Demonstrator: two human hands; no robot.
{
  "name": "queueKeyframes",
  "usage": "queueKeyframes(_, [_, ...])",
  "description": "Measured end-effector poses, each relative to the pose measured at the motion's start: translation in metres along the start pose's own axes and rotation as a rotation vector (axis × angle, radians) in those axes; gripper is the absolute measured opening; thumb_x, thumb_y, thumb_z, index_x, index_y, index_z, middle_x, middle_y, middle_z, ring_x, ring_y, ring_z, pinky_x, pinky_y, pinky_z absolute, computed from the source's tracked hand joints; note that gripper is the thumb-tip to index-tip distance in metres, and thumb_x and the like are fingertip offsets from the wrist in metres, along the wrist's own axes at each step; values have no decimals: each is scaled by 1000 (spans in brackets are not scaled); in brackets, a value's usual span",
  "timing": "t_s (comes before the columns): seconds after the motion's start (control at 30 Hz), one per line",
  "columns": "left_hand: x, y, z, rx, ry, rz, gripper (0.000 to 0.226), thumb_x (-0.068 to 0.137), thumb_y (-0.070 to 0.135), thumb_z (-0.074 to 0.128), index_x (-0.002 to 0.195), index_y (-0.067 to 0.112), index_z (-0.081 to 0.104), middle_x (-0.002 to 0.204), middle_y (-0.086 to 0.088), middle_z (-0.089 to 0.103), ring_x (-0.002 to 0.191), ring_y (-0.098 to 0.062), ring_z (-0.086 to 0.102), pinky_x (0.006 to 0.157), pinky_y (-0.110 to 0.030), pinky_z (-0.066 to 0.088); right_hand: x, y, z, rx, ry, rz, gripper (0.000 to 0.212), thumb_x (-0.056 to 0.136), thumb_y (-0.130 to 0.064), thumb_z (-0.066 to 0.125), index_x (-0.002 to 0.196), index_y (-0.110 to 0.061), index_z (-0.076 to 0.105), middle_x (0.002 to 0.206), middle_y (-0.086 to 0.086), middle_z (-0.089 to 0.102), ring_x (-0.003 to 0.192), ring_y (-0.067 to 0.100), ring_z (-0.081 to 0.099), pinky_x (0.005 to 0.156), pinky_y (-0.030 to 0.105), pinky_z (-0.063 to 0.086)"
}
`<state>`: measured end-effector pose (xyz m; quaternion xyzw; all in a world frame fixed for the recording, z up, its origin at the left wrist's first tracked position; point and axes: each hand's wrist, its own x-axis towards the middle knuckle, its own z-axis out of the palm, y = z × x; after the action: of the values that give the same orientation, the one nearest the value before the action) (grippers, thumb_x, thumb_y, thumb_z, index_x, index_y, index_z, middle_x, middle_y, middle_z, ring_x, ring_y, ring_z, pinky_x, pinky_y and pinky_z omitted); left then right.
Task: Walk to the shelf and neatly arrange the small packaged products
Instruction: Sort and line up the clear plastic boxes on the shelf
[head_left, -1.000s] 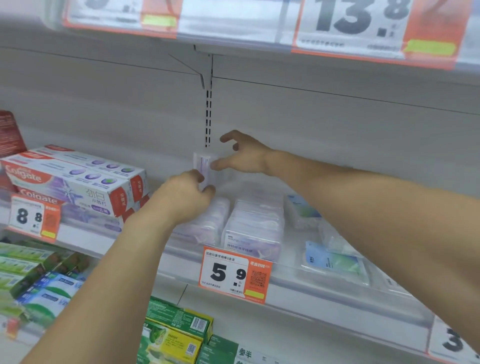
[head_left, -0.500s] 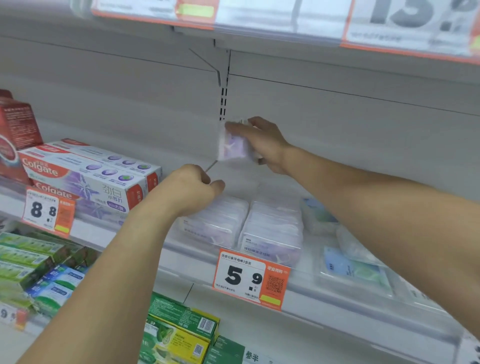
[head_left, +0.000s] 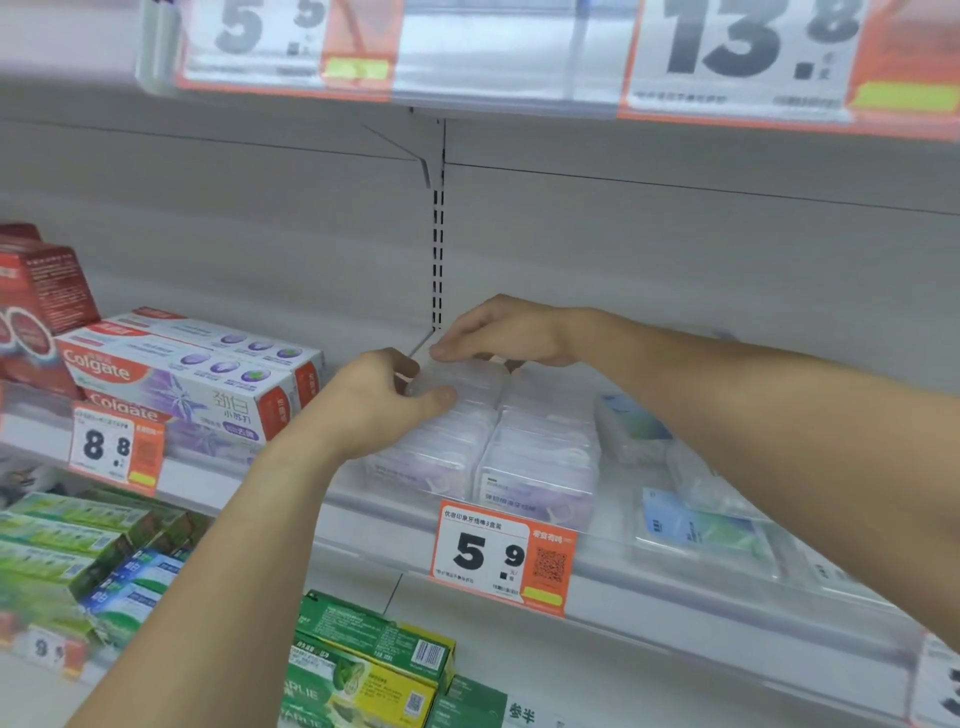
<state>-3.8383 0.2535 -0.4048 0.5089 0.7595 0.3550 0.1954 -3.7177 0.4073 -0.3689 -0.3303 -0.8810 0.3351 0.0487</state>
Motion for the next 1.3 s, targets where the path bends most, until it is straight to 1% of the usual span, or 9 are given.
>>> queueKeyframes(0.17, [5, -1, 3, 16, 16, -7, 54, 85, 51, 63, 128, 19, 54, 121, -3, 60, 104, -22, 58, 83, -29, 44, -41, -2, -19, -333, 127, 16, 50, 88, -65, 54, 121, -29, 65, 127, -9, 61, 120, 12, 55, 107, 32, 41])
queueKeyframes(0.27, [6, -1, 7, 25, -1, -7, 58, 87, 56, 57, 134, 22, 48, 129, -3, 57, 112, -24, 56, 91, -32, 44, -87, -3, -19, -514, -3, 198, 76, 80, -81, 45, 145, -42, 36, 149, -2, 37, 135, 20, 43, 111, 34, 33])
queueKeyframes(0.4, [5, 6, 14, 57, 23, 32, 54, 88, 50, 58, 135, 23, 51, 123, -4, 60, 108, -25, 59, 85, -29, 44, -124, 4, 6, -418, -55, 298, 95, 76, -83, 47, 154, -40, 16, 160, 1, 24, 143, 22, 34, 114, 33, 30])
queueKeyframes(0.53, [4, 8, 13, 73, 37, 46, 48, 88, 48, 60, 129, 23, 54, 116, -2, 62, 100, -23, 59, 79, -27, 42, -134, 8, 31, -367, 33, 300, 87, 87, -77, 31, 157, -35, 4, 166, 0, -1, 153, 20, 6, 122, 37, 11])
queueKeyframes(0.6, [4, 9, 13, 105, 36, 49, 48, 89, 47, 59, 129, 21, 54, 120, -3, 62, 100, -23, 57, 81, -27, 42, -138, 8, 40, -389, 65, 330, 81, 90, -75, 23, 157, -35, 0, 165, 8, -13, 153, 27, 9, 120, 36, 11])
queueKeyframes(0.87, [-2, 15, 14, 241, 71, 76, 48, 93, 39, 54, 129, 8, 58, 129, -13, 60, 119, -30, 53, 94, -31, 44, -147, 1, 67, -338, 170, 288, 77, 94, -70, 23, 157, -32, 1, 165, 9, -15, 152, 35, 10, 122, 43, 14])
queueKeyframes(1.1, [-11, 15, 18, 322, 127, 83, 42, 95, 33, 49, 114, -1, 62, 112, -20, 64, 106, -36, 57, 87, -38, 50, -147, 4, 71, -279, 233, 258, 77, 93, -70, 30, 157, -32, 9, 166, 7, -9, 152, 32, 9, 122, 42, 15])
queueKeyframes(1.2, [-11, 18, 17, 378, 180, 102, 39, 92, 34, 52, 115, 4, 62, 109, -17, 65, 104, -37, 58, 85, -38, 50, -147, 5, 60, -299, 219, 232, 77, 92, -71, 32, 156, -31, 17, 166, 8, 2, 153, 25, 8, 120, 38, 14])
queueKeyframes(1.3, [-14, 34, 19, 352, 271, 190, 38, 90, 32, 58, 119, 8, 62, 118, -17, 62, 109, -36, 57, 87, -37, 47, -149, 9, 41, -255, 251, 215, 74, 93, -69, 36, 153, -27, 29, 161, 5, 26, 146, 22, 30, 115, 34, 26])
